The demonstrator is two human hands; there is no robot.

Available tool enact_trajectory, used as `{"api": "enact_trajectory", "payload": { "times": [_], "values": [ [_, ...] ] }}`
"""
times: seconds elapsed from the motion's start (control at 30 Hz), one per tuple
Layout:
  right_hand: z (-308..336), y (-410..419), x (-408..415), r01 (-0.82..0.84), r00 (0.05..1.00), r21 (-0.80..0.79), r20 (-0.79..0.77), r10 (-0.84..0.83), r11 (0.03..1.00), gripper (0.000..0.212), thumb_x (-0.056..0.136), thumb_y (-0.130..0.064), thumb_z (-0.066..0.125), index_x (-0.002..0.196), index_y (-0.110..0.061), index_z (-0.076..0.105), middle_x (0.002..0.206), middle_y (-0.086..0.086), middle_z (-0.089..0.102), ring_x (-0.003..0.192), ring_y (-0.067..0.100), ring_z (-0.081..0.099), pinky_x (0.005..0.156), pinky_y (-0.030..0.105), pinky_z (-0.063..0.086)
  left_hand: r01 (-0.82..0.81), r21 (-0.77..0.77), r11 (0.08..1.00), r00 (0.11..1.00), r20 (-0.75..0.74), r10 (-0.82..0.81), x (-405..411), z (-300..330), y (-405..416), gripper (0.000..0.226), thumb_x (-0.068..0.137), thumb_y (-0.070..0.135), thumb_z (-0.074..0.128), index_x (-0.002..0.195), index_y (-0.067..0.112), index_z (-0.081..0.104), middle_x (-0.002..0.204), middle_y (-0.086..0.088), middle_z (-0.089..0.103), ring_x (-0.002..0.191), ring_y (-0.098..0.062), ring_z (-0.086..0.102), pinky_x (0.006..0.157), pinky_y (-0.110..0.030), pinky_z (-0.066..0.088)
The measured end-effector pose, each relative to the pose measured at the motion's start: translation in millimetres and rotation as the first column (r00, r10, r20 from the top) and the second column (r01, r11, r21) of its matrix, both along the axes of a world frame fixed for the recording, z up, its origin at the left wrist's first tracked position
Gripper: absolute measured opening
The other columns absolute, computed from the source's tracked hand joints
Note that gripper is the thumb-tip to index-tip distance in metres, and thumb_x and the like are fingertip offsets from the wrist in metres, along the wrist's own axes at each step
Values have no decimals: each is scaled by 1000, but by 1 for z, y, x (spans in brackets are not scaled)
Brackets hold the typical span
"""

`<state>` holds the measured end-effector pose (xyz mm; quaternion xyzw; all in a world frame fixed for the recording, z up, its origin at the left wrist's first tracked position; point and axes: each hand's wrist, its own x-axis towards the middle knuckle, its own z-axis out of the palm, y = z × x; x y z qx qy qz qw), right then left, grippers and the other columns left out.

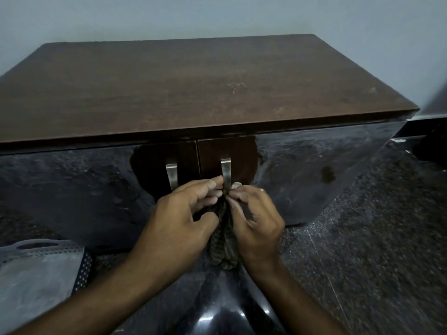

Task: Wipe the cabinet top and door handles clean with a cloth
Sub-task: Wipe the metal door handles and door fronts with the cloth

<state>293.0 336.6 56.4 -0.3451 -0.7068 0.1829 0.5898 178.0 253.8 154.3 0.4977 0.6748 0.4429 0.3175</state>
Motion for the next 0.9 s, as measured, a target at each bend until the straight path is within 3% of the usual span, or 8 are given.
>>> {"api": "enact_trajectory", "payload": {
  "times": [0.17, 0.33, 0.47, 0.53, 0.67, 0.77, 0.83, 0.9],
  "values": [
    [30, -12, 6, 66, 994, 40, -85, -62, 997, 15, 80, 15, 75, 92, 6, 75, 96, 12, 72, 94, 16, 68, 87, 23, 53, 20, -7, 1000, 999, -28, -21, -3, 0, -1, 62, 86, -7, 59, 134, 31, 55, 128, 20, 60, 116, 7, 58, 98, -20, 50],
    [53, -1, -7, 10, 994, 3, -107, -9, 1000, 24, 87, 3, 76, 110, 4, 73, 104, 12, 68, 101, 11, 64, 90, 21, 52, 21, 31, 999, 1000, -8, -21, -1, 0, 3, 60, 78, 9, 59, 134, 31, 56, 129, 20, 61, 115, 5, 60, 95, -17, 50],
    [33, -6, -5, 33, 995, -47, -90, -37, 998, 29, 88, 2, 72, 117, 1, 71, 101, 18, 59, 97, -3, 54, 83, 9, 46, 23, 23, 999, 999, 25, -23, -1, 0, 4, 62, 84, -9, 58, 135, 26, 56, 130, 16, 61, 117, 4, 60, 98, -19, 50],
    [29, -7, -9, 55, 998, 21, -37, -54, 998, 28, 88, 4, 70, 115, 6, 70, 98, 20, 63, 96, 1, 56, 84, 6, 45, 17, 20, 1000, 999, 29, -17, 0, 1, 3, 64, 84, -13, 57, 135, 25, 56, 130, 17, 61, 116, 5, 60, 98, -18, 50],
    [33, -4, -9, 103, 994, 161, 6, -105, 982, 23, 87, 7, 72, 110, 11, 71, 95, 22, 68, 95, 17, 64, 90, 13, 50, 9, 14, 1000, 1000, 15, -10, 1, 2, 5, 63, 84, -9, 57, 137, 24, 55, 131, 17, 61, 116, 6, 59, 99, -19, 50],
    [29, -10, -5, 64, 997, 210, 19, -70, 976, 19, 86, 9, 74, 104, 11, 73, 99, 23, 70, 97, 23, 70, 91, 24, 56, 55, -13, 998, 999, 0, -55, 0, 4, 3, 60, 82, 7, 56, 139, 25, 55, 135, 17, 61, 121, 6, 57, 103, -25, 49],
    [27, -18, -8, 2, 1000, 178, 28, -8, 984, 17, 85, 9, 74, 102, 9, 75, 100, 20, 71, 97, 22, 70, 92, 21, 54, 40, -27, 999, 999, -30, -41, -4, 6, -2, 56, 80, 14, 53, 134, 27, 60, 126, 17, 67, 117, 2, 61, 100, -29, 52],
    [31, -25, -14, -60, 998, 115, 5, 60, 992, 17, 85, 8, 75, 102, 7, 75, 101, 17, 71, 98, 19, 69, 94, 19, 51, -70, -42, 997, 995, -68, 67, -12, 8, -6, 38, 86, 12, 57, 117, 29, 71, 101, 16, 76, 96, -4, 72, 86, -30, 59]
  ]
}}
